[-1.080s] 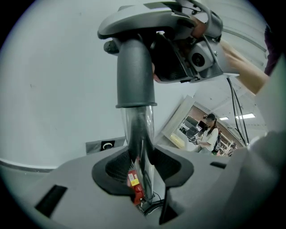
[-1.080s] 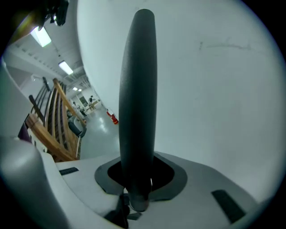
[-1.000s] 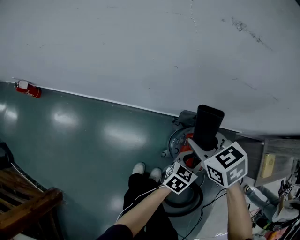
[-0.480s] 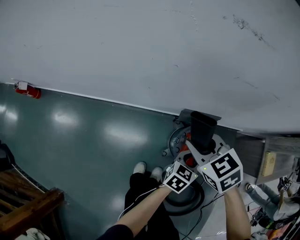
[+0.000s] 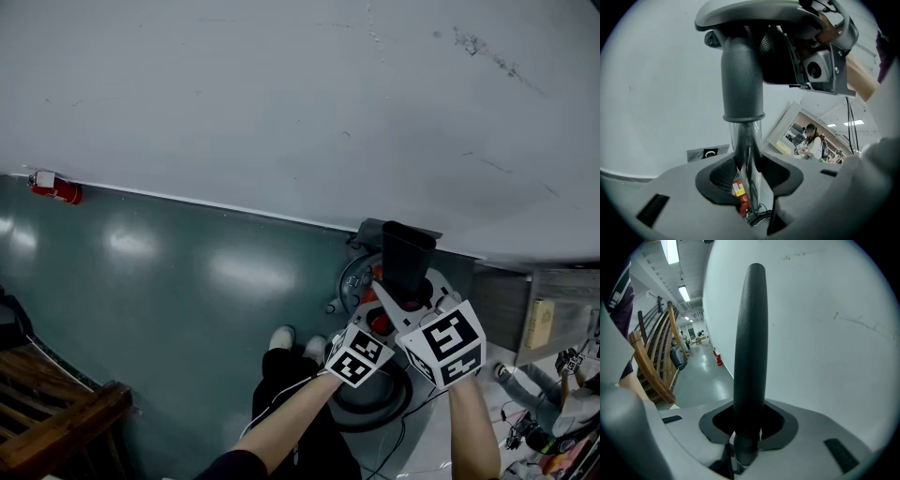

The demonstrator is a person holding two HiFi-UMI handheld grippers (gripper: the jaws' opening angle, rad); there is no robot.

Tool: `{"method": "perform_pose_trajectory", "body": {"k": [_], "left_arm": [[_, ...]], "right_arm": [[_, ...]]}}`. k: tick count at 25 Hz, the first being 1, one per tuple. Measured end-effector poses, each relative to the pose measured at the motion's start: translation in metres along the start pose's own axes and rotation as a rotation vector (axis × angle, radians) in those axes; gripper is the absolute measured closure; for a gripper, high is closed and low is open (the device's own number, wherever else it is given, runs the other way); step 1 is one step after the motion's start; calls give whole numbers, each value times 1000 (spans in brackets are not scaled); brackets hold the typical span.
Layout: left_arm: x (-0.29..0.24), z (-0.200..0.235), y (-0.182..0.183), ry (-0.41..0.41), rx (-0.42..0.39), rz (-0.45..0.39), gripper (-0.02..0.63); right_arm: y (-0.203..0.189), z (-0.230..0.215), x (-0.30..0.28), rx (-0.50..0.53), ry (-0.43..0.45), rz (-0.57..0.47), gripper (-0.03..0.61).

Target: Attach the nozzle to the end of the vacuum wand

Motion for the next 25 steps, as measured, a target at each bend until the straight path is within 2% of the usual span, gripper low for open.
{"method": "perform_pose_trajectory", "body": {"k": [2, 5, 10, 14, 17, 20, 25], "left_arm": [[-1, 0, 0, -2, -4, 7, 460], [-3, -1, 0, -2, -19, 10, 459], [-4, 0, 1, 0, -15, 6, 443], [-1, 3, 1, 4, -10, 11, 422], [4, 6, 3, 14, -1, 9, 416], [15, 5, 4, 21, 3, 42, 410], [46, 4, 2, 45, 28, 90, 403]], "right_arm": [[1, 0, 1, 13, 4, -5, 481], [3, -1, 3, 18, 11, -10, 436], [3, 2, 7, 24, 23, -24, 428], [3, 5, 15, -2, 32, -74, 426], [5, 5, 24, -34, 26, -125, 426], [6, 8, 37, -72, 11, -162, 426], [-3, 12, 75, -233, -42, -289, 426]]}}
Point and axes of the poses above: the fingertips, and each gripper's own axes: x backward along the fingers, z to its left, y out of its top, the point moved 9 cm from there along x, backward along the fingers, and after that the axes turned 9 degrees about y, right-handed, at the moved point
